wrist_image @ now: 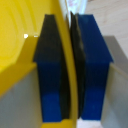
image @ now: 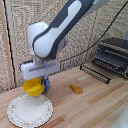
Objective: Notice the yellow vessel located before you. Bring your fastener close to the yellow vessel and smoothly hold it. Transfer the yellow vessel above the white plating and let go of your hold on it, then set the vessel on the plating.
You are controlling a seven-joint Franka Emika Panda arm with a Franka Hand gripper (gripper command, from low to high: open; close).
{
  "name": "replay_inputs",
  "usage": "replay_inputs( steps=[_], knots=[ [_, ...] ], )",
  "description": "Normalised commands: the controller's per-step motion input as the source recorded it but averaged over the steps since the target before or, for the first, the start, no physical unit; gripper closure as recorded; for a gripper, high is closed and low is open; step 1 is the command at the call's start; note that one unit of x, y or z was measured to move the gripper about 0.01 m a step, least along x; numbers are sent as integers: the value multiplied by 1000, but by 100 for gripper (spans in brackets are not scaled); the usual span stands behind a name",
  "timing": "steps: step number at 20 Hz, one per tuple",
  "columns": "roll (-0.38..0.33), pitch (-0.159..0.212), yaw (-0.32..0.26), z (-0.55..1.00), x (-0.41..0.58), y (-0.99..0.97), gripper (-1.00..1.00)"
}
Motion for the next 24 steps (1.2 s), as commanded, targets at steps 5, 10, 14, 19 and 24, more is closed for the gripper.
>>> replay_inputs(
  steps=[5, 10, 14, 19, 24],
  knots=[
    [2, -11, 142, -487, 122, 197, 100],
    [-23, -19, 141, -408, 271, 15, 100],
    [-5, -36, 158, -291, 361, 0, 100],
    [22, -28, 133, -66, 403, -24, -100],
    [32, 21, 43, 431, 170, -95, -100]
  ],
)
